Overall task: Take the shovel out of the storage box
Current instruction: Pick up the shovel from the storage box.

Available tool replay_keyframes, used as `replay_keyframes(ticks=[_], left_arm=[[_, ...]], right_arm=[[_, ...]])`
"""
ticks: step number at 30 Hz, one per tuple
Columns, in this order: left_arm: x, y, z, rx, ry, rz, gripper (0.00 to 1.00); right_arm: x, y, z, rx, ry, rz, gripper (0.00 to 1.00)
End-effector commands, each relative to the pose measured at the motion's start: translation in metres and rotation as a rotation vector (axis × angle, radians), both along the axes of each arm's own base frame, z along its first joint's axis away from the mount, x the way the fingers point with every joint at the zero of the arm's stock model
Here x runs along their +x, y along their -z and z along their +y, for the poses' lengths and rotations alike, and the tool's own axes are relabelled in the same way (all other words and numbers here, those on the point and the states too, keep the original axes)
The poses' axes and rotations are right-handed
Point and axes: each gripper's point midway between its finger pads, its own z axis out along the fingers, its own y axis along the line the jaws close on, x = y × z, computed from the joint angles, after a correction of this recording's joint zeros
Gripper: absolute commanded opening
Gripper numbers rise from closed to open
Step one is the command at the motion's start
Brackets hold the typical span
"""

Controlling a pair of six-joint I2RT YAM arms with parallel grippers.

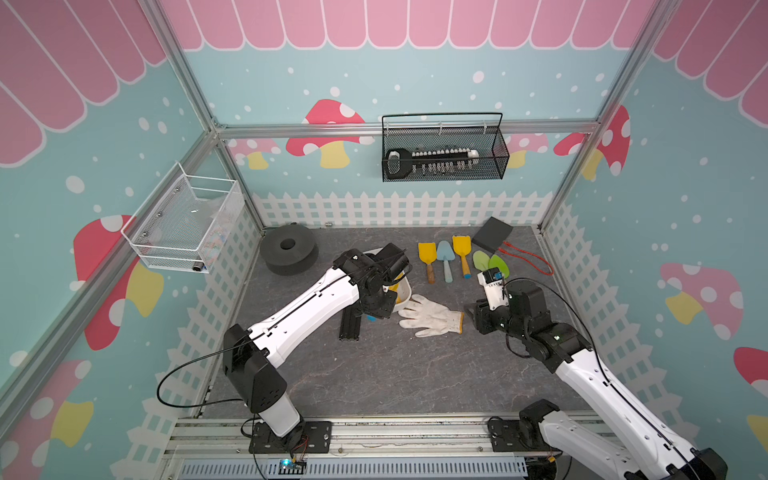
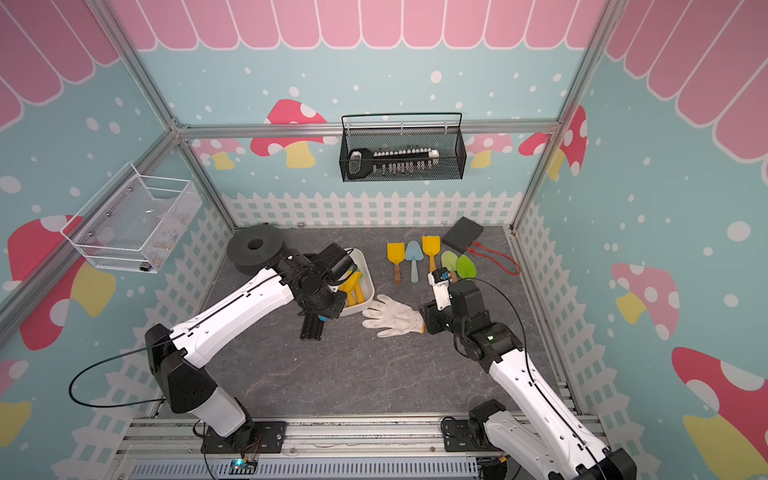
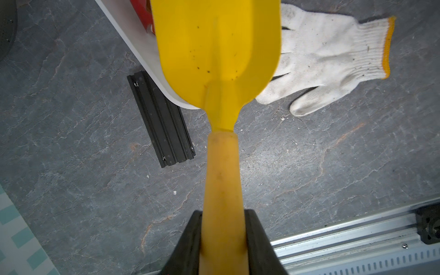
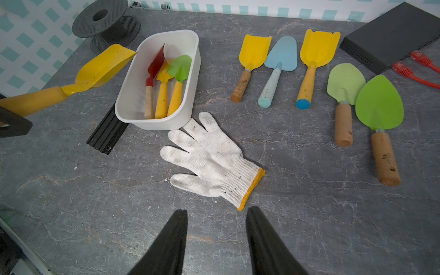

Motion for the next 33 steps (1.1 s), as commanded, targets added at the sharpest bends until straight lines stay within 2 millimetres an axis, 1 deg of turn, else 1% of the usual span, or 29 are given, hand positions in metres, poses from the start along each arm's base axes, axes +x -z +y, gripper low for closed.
replay_keyframes(ticks=[1,6,9,12,15,18,23,27,33], left_arm=[[0.007,-0.005,-0.001,-0.021,-0.024,-0.068,0.00],[0.019,-0.001,-0.011,-0.084,-0.022,-0.144,0.00],[0.029,0.000,-0.019,-0.140,-0.023,-0.216,0.00],[0.039,0.000,-0.031,-0.204,-0.016,-0.292,0.00],[0.047,-0.006,-0.040,-0.263,-0.007,-0.392,0.00],[0.051,-0.015,-0.047,-0.320,0.005,-0.494,0.00],[0.045,-0.033,-0.062,-0.420,0.070,-0.632,0.00],[0.038,-0.038,-0.073,-0.464,0.119,-0.697,0.00],[0.033,-0.046,-0.094,-0.534,0.176,-0.759,0.00]], right_arm=[[-0.003,0.001,0.002,0.009,-0.011,-0.007,0.47],[-0.003,0.001,0.008,0.034,-0.034,-0.005,0.47],[-0.004,0.002,0.017,0.067,-0.069,0.008,0.48],[-0.004,0.001,0.028,0.107,-0.110,0.029,0.51],[-0.003,0.001,0.035,0.140,-0.125,0.064,0.55],[-0.002,-0.005,0.044,0.209,-0.124,0.095,0.58],[0.004,-0.024,0.053,0.323,-0.088,0.112,0.59],[0.008,-0.033,0.058,0.406,-0.051,0.122,0.60],[0.008,-0.042,0.079,0.480,-0.067,0.122,0.58]])
